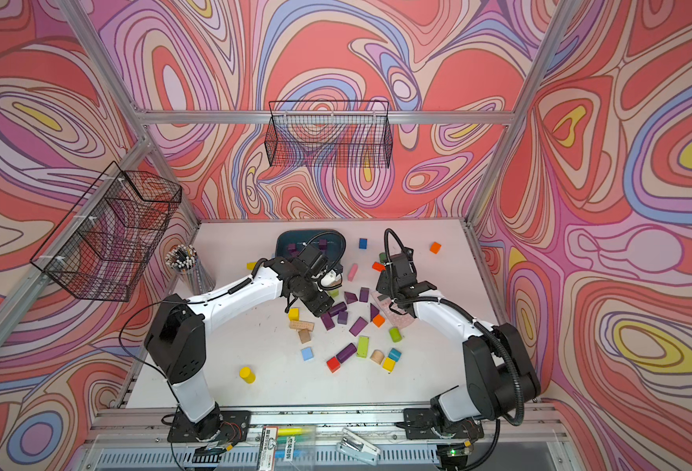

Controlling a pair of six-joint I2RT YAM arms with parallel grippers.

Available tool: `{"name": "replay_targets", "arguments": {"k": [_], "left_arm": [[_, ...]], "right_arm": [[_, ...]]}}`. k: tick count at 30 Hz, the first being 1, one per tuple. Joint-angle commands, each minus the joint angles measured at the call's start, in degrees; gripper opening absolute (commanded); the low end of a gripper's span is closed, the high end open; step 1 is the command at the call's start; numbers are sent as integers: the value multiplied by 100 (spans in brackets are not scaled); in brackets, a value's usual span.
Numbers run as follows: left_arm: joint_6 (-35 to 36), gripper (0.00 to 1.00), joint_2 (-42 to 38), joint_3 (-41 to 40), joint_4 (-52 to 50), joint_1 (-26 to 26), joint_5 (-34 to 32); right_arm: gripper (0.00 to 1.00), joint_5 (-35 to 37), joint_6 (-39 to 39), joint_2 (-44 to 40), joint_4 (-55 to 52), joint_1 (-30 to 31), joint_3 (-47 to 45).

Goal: Pick purple bricks into the storage bin
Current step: Pick up the building block from the center of the board.

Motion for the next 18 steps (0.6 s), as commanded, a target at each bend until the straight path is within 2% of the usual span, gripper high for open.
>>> {"name": "replay_targets", "arguments": {"k": [1,7,18], "left_arm": [[316,77,217,217,-267,-64,61],[383,73,557,396,-290,-177,2],[437,57,1122,738,-348,-266,34]], "right_arm": [[71,-141,163,-239,-89,-110,-151],[71,-243,190,-323,-77,-160,-242],[71,-216,145,-380,-104,-203,-253]]}}
